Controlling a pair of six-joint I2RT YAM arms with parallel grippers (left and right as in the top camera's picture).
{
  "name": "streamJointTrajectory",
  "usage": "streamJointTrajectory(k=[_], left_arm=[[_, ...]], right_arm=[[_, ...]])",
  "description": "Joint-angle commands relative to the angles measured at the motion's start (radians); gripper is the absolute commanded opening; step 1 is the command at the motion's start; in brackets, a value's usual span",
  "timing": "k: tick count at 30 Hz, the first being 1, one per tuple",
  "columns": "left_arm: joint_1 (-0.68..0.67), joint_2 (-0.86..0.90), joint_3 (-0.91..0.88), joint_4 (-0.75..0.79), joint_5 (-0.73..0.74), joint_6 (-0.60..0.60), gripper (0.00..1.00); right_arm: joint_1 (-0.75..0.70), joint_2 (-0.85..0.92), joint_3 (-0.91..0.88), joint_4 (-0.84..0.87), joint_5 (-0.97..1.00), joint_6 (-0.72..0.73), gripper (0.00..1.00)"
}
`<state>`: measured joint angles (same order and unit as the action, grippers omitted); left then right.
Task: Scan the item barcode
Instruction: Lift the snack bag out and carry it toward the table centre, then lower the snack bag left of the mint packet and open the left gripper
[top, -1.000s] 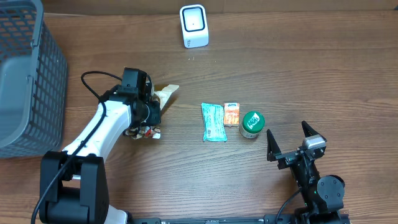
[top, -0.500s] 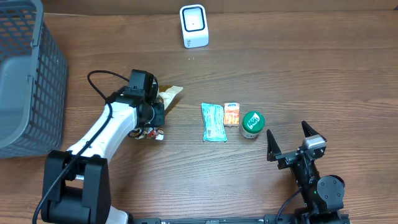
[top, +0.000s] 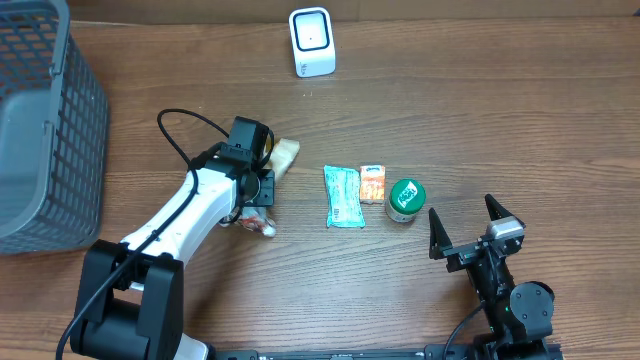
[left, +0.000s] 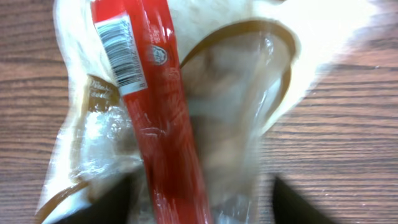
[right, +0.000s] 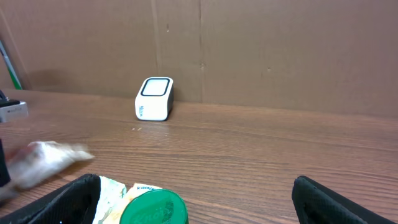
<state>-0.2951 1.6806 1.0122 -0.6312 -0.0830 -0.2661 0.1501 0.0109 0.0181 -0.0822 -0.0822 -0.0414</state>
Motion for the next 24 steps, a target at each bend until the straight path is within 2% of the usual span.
streamJointTrajectory(k=[1,2,8,24], left_arm=[[-0.007,-0.007,-0.018,0.005,-0.022,-0.011,0.78],[-0.007,-0.007,-0.018,0.005,-0.022,-0.011,0.83],[-0.007,-0.008,0.003,-0.004,-0.014,-0.011,1.0],[-0.005,-0.097,0.278,-0.237,-0.013,-0.011,1.0]], right_arm=[[-0.006,-0.008,-0.01,0.005,-0.006,-0.005,1.0],[-0.006,-0.008,-0.01,0.005,-0.006,-0.005,1.0],[-0.006,-0.008,-0.01,0.005,-0.006,-0.005,1.0],[-0.006,-0.008,-0.01,0.005,-0.006,-0.005,1.0]])
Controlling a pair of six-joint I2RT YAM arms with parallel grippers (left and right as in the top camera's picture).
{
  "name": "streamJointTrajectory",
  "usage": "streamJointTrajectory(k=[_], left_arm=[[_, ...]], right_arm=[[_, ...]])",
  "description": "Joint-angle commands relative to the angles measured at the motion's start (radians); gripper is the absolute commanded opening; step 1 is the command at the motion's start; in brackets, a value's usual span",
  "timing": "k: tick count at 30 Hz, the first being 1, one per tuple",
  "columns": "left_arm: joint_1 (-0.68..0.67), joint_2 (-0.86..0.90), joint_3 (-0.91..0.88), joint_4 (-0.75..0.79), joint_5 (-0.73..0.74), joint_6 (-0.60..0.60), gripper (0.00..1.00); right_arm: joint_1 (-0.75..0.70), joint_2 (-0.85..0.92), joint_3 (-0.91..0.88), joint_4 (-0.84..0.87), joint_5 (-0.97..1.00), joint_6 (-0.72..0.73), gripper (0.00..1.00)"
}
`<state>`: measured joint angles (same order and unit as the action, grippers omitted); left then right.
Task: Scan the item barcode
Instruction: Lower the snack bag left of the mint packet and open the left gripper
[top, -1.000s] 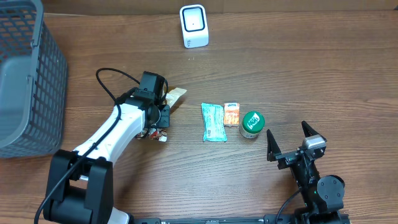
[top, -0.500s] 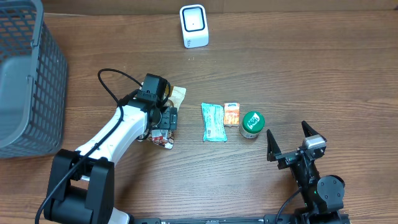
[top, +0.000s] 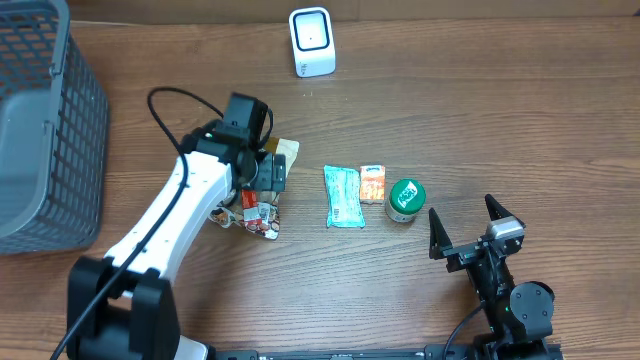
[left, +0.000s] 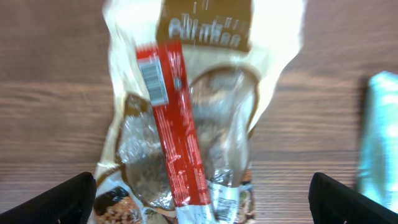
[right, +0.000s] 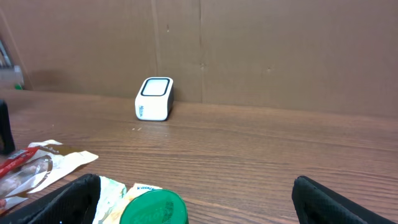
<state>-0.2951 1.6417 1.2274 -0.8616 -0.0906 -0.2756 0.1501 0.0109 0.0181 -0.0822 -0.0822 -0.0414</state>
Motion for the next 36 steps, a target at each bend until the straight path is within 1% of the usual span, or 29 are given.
streamJointTrajectory(k=[1,5,10,15,19,22,36], left_arm=[[-0.005,-0.071,0.074,-0.006,-0.005,-0.002,1.0],[-0.005,-0.127,0.117,-0.002,-0.02,-0.002,1.0],[0.014,-0.182,0.145,-0.002,-0.136,-0.002,1.0],[0.074,-0.197,0.145,0.0,-0.249,-0.002,1.0],[0.145,-0.19,0.144,-0.016,-0.252,-0.002,1.0],[0.172,-0.19,0.143,-0.021,-0.252,-0.002,1.0],[0.177,-0.19,0.143,-0.021,-0.252,-0.002,1.0]], right_arm=[[-0.006,-0.008,-0.01,0.005,-0.006,-0.005,1.0],[-0.006,-0.008,-0.01,0.005,-0.006,-0.005,1.0],[-0.006,-0.008,-0.01,0.005,-0.006,-0.005,1.0],[-0.006,-0.008,-0.01,0.005,-0.006,-0.005,1.0],[-0.006,-0.008,-0.01,0.005,-0.006,-0.005,1.0],[-0.006,-0.008,-0.01,0.005,-0.006,-0.005,1.0],[-0.006,-0.008,-0.01,0.005,-0.006,-0.005,1.0]])
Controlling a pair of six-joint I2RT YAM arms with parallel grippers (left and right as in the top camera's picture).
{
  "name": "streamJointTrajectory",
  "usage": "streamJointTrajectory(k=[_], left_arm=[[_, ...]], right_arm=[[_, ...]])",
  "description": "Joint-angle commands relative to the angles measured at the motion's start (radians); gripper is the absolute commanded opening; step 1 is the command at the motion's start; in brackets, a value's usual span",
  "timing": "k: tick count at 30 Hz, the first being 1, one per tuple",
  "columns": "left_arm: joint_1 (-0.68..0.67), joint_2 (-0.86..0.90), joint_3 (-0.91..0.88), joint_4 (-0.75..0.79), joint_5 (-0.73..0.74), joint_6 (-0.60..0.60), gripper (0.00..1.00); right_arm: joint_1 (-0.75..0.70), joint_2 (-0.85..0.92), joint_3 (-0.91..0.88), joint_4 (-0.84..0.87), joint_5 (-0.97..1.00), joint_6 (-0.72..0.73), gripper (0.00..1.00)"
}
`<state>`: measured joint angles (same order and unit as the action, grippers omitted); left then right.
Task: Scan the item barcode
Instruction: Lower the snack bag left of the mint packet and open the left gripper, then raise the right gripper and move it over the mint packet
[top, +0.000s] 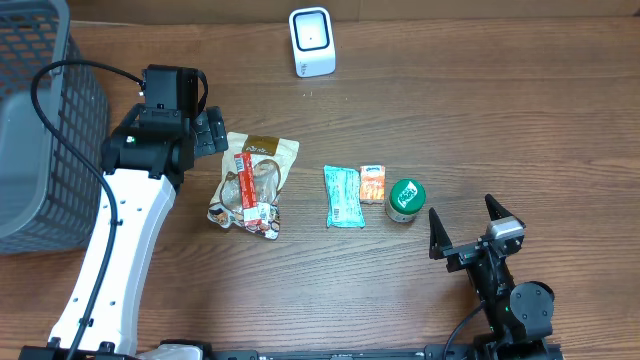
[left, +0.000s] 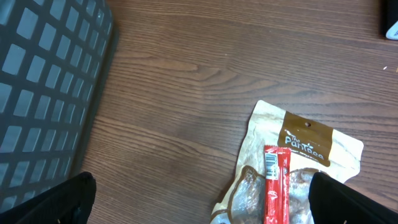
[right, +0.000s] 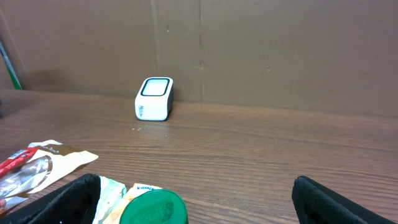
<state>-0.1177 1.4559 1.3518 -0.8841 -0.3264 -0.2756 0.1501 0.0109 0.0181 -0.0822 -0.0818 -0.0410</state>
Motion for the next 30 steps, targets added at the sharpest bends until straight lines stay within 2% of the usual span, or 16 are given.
streamJointTrajectory(k=[1,15,24,30], left_arm=[[-0.001,-0.005,0.019,0.001,-0.016,-0.002,1.0],[-0.001,-0.005,0.019,0.001,-0.016,-0.002,1.0],[-0.001,-0.005,0.019,0.001,-0.016,-0.002,1.0],[-0.001,-0.005,0.019,0.001,-0.016,-0.002,1.0]], right_arm=[[-0.006,-0.008,-0.01,0.005,-0.006,-0.005,1.0],[-0.005,-0.008,-0.01,0.006,-0.017,-0.003,1.0],[-0.005,-0.008,-0.01,0.03,-0.145,0.209,1.0],[-0.006,-0.008,0.012,0.023,-0.212,0.259,1.0]])
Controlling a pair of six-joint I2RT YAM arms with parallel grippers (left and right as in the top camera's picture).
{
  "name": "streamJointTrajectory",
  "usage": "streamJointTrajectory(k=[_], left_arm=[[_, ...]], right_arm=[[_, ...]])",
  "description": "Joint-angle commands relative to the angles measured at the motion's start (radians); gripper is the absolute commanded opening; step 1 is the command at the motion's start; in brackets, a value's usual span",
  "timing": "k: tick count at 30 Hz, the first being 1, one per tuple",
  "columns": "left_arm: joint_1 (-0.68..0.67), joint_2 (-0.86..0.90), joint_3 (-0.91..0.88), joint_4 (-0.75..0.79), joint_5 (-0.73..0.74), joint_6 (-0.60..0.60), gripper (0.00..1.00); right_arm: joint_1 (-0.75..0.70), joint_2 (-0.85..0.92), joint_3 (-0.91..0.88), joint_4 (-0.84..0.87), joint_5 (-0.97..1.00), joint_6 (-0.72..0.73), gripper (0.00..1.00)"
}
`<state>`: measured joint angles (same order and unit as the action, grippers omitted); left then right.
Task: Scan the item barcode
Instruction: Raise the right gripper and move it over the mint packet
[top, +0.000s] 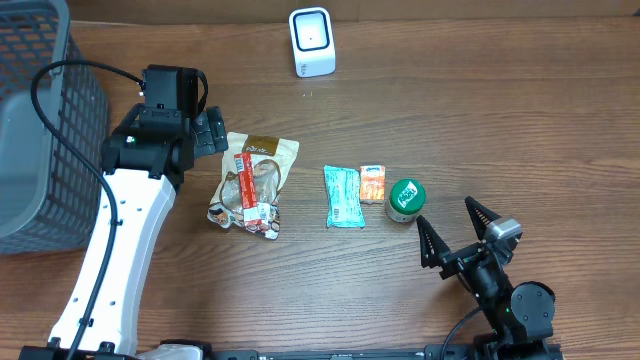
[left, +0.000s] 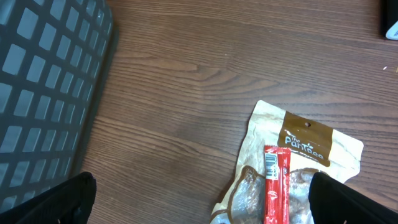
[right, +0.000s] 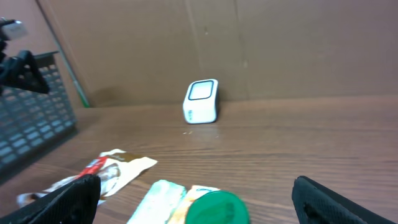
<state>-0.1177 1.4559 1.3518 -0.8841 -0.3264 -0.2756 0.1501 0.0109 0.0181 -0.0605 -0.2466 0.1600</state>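
Observation:
The white barcode scanner (top: 311, 41) stands at the table's back edge and also shows in the right wrist view (right: 201, 101). A tan snack bag with a red barcoded strip (top: 250, 183) lies flat left of centre, face up (left: 292, 174). To its right sit a teal packet (top: 343, 196), an orange packet (top: 372, 183) and a green-lidded can (top: 405, 199). My left gripper (top: 208, 133) hangs open just back-left of the bag, holding nothing. Open and empty too, my right gripper (top: 452, 228) is in front of the can (right: 217, 208), angled left.
A grey wire basket (top: 40, 120) fills the far left and its wall shows in the left wrist view (left: 43, 93). A cardboard wall (right: 280, 43) stands behind the scanner. The left arm's black cable (top: 60, 75) loops beside the basket.
My right gripper has swung to the left, so its view now takes in the snack bag and the basket. The left arm and all items are where they were.
My left gripper was first pressed close over the snack bag, which looked blurred in the right wrist view. Then the bag lay flat with the gripper open above it. Later the left gripper stood back-left of the bag. Now the right gripper has turned left.

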Motion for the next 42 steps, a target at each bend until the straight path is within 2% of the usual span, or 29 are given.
streamJointTrajectory(k=[1,9,16,23,34,37,42], left_arm=[[0.0,-0.005,0.019,0.001,-0.016,-0.002,1.0],[0.0,-0.005,0.019,0.001,-0.016,-0.002,1.0],[0.0,-0.005,0.019,0.001,-0.016,-0.002,0.99],[0.0,-0.005,0.019,0.001,-0.016,-0.002,1.0],[0.0,-0.005,0.019,0.001,-0.016,-0.001,1.0],[0.0,-0.005,0.019,0.001,-0.016,-0.002,1.0],[-0.001,-0.005,0.019,0.001,-0.016,-0.002,1.0]], right_arm=[[-0.006,-0.008,0.027,-0.014,-0.047,0.068,1.0],[-0.006,0.01,0.274,-0.295,0.002,0.076,1.0],[-0.006,0.142,0.522,-0.387,0.049,0.076,1.0],[-0.006,0.438,0.883,-0.568,0.049,0.076,1.0],[-0.005,1.045,1.613,-1.152,0.012,0.076,1.0],[-0.006,1.153,1.693,-1.18,-0.072,0.076,1.0],[-0.005,1.279,1.698,-1.189,-0.167,0.077,1.0]])
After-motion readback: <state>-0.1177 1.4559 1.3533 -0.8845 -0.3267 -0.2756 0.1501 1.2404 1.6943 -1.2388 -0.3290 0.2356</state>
